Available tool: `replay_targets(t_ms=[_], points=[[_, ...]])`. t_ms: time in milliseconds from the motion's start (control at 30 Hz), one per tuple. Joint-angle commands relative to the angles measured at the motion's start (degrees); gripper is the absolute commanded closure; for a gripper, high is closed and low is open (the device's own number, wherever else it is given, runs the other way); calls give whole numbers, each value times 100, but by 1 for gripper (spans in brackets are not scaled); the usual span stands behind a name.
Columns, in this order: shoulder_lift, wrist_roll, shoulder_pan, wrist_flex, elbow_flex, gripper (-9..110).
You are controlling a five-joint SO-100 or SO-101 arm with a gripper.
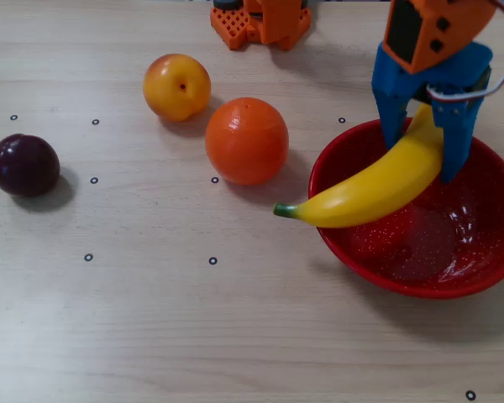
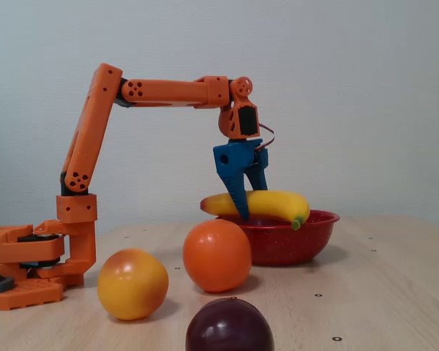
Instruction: Put banana in the red bowl.
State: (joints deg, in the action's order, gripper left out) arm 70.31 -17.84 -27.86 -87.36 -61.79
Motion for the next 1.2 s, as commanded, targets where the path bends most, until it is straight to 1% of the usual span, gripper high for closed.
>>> replay_targets(t_ms=[0,533,600,667,700,733,900,933,1067,1167], points=[[211,-158,0,167,668,102],[-44,-958,123,193,650,102],[-18,-1011,158,149,642,100],[26,-1090,176,193,615,94],[35,-1072,193,167,606,85],[53,-1063,220,167,589,79],[123,-1134,308,-9,563,68],[149,-1134,334,-35,563,63],[229,-1160,378,-9,580,60],[299,-1169,413,18,615,60]])
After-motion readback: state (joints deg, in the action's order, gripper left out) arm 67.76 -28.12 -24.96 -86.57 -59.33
